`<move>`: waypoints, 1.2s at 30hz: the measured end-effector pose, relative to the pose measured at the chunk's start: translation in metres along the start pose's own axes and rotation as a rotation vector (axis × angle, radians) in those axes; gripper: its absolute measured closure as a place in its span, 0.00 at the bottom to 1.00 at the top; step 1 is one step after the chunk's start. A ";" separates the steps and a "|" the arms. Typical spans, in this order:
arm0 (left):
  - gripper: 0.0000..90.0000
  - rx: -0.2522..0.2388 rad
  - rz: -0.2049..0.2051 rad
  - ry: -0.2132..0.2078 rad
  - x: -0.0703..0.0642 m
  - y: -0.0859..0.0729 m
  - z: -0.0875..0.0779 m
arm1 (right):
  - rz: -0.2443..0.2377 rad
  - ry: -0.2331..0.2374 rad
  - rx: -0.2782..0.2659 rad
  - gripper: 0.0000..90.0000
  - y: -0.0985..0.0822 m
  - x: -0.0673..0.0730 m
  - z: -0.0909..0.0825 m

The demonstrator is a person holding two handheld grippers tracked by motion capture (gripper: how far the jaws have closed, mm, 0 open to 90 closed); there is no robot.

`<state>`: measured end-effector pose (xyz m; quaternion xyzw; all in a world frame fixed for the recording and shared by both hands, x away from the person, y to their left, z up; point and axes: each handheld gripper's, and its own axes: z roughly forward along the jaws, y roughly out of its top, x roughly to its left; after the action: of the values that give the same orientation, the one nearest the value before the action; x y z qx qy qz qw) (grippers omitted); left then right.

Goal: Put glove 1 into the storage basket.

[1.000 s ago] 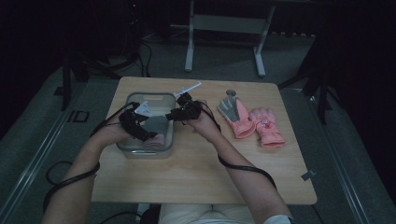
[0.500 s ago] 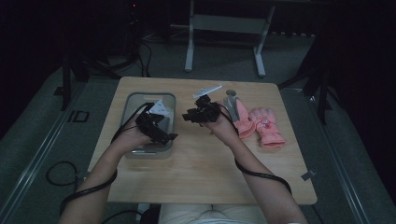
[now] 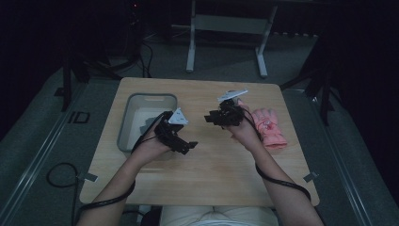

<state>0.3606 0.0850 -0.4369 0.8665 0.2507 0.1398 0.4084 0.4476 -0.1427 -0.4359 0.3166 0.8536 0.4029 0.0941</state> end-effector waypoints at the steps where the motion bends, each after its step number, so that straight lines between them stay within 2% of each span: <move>1: 0.03 -0.012 0.001 -0.004 -0.003 0.001 0.001 | 0.005 -0.005 -0.002 0.71 -0.002 -0.003 -0.002; 4: 0.03 -0.050 -0.012 0.003 -0.013 0.003 0.002 | 0.012 -0.023 -0.001 0.71 -0.009 -0.011 -0.008; 5: 0.03 -0.050 -0.012 0.003 -0.013 0.003 0.002 | 0.012 -0.023 -0.001 0.71 -0.009 -0.011 -0.008; 6: 0.03 -0.052 0.003 -0.011 -0.022 0.004 0.005 | 0.007 -0.025 0.000 0.71 -0.010 -0.013 -0.010; 8: 0.03 -0.045 0.013 -0.030 -0.029 0.003 0.009 | 0.005 -0.038 -0.004 0.71 -0.017 -0.021 -0.016; 11: 0.03 -0.049 0.029 -0.020 -0.040 0.000 0.015 | 0.010 -0.046 -0.010 0.71 -0.023 -0.030 -0.021; 13: 0.03 -0.058 0.024 -0.035 -0.047 -0.002 0.019 | 0.034 -0.050 -0.014 0.71 -0.027 -0.037 -0.024; 17: 0.03 -0.053 0.047 -0.034 -0.057 -0.007 0.024 | 0.034 -0.066 -0.015 0.70 -0.033 -0.045 -0.026; 20: 0.03 -0.060 0.034 -0.027 -0.067 -0.021 0.033 | 0.040 -0.094 -0.017 0.70 -0.038 -0.058 -0.030; 22: 0.03 -0.057 0.007 -0.066 -0.069 -0.032 0.038 | 0.045 -0.112 -0.022 0.70 -0.039 -0.064 -0.033; 25: 0.03 -0.028 0.033 -0.030 -0.075 -0.047 0.046 | 0.060 -0.121 -0.033 0.70 -0.041 -0.071 -0.037; 27: 0.03 -0.022 0.028 -0.027 -0.079 -0.054 0.051 | 0.056 -0.131 -0.031 0.69 -0.043 -0.074 -0.038; 30: 0.03 -0.023 0.053 0.044 -0.087 -0.060 0.057 | 0.065 -0.132 -0.038 0.69 -0.044 -0.077 -0.038; 32: 0.03 -0.038 0.032 0.034 -0.089 -0.063 0.060 | 0.100 -0.116 -0.064 0.69 -0.045 -0.079 -0.037; 36: 0.03 -0.042 0.025 0.068 -0.094 -0.070 0.063 | 0.093 -0.136 -0.046 0.69 -0.046 -0.079 -0.030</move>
<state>0.2880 0.0313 -0.5342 0.8556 0.2505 0.1796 0.4159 0.4759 -0.2322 -0.4581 0.3805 0.8201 0.4038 0.1400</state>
